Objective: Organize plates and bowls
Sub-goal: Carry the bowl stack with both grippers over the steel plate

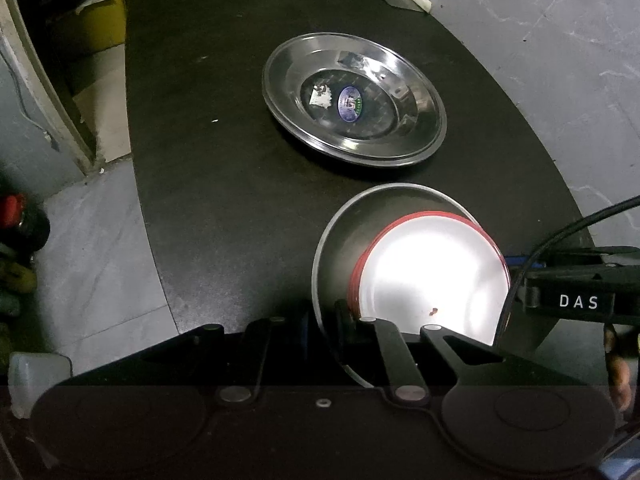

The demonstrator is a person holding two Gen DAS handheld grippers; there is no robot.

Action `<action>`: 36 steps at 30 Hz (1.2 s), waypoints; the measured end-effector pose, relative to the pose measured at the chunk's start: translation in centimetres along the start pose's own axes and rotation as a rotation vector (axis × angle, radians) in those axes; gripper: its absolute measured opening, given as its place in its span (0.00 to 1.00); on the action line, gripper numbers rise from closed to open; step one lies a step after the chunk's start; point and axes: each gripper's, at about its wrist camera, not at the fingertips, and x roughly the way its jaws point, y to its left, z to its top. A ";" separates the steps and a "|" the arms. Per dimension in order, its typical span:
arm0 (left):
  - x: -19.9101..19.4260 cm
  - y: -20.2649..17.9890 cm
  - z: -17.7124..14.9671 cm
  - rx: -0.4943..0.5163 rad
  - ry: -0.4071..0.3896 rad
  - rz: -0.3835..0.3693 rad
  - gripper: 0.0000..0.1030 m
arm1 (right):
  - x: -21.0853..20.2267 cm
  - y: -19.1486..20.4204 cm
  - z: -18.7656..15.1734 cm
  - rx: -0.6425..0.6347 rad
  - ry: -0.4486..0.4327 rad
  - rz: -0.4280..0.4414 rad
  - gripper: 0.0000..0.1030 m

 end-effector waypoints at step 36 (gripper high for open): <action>-0.7 -0.5 0.0 0.108 -0.019 0.029 0.10 | 0.3 -0.1 -2.6 0.222 -0.106 0.068 0.11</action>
